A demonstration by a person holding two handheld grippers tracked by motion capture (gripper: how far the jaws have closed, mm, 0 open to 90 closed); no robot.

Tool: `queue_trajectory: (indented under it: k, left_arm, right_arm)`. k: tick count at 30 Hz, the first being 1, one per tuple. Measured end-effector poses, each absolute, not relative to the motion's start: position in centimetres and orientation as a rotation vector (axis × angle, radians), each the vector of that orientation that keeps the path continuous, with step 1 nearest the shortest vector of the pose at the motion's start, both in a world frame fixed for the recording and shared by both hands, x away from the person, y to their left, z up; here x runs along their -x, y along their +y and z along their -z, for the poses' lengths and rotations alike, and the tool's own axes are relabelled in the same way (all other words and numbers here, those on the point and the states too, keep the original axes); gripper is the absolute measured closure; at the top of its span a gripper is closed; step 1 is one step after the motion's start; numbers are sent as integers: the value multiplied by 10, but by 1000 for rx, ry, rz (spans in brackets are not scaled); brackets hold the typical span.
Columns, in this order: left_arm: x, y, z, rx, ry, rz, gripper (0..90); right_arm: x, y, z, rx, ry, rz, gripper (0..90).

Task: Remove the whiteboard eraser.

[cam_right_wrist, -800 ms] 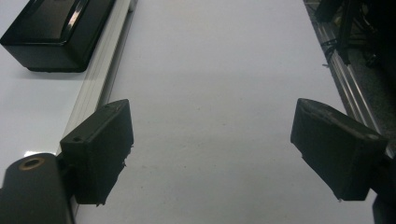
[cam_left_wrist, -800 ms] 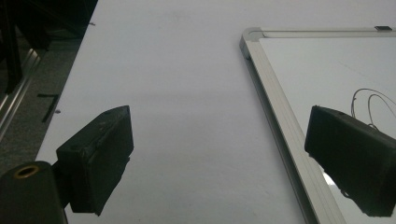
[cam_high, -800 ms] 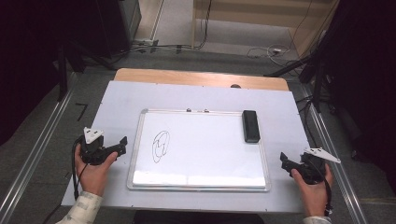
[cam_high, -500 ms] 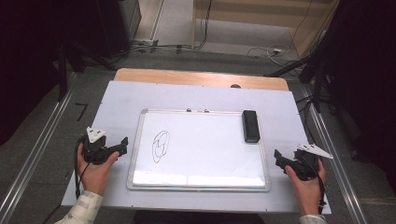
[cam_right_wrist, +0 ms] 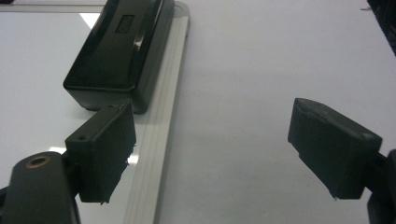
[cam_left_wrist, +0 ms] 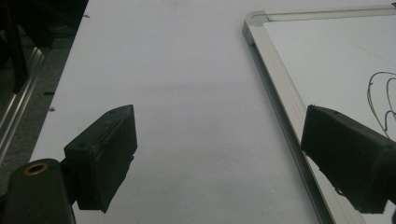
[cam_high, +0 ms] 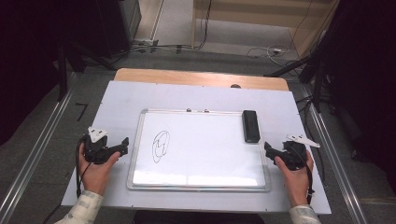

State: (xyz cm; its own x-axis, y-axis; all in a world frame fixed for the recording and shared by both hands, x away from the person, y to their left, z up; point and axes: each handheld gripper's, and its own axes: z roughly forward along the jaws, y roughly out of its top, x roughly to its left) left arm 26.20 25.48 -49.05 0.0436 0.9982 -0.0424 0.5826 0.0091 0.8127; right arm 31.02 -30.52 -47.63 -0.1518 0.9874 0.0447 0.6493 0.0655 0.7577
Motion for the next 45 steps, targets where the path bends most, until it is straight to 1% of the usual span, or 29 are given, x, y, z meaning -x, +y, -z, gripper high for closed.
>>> queue_trajectory:
  k: [10,22,28,29,31,37,45]
  left_arm:
    - [-262,257,491,-1653,1614,-779,113]
    - [-262,256,491,-1654,1608,-785,112]
    - [-262,256,491,-1658,1603,-781,112]
    - [-262,256,491,-1658,1602,-781,112]
    - [-262,256,491,-1657,1602,-781,112]
    - [-263,256,491,-1653,1604,-782,112]
    - [-263,256,491,-1653,1605,-782,112]
  right_arm:
    - [-344,-275,475,-1600,1883,-904,149]
    - [-387,-238,472,-1569,1885,-865,209]
    - [-405,-231,474,-1576,1879,-833,247]
    - [-411,-230,476,-1587,1871,-832,264]
    - [-413,-230,478,-1589,1876,-820,269]
    - [-422,-222,483,-1603,1898,-775,327]
    - [-426,-221,485,-1652,1882,-775,361]
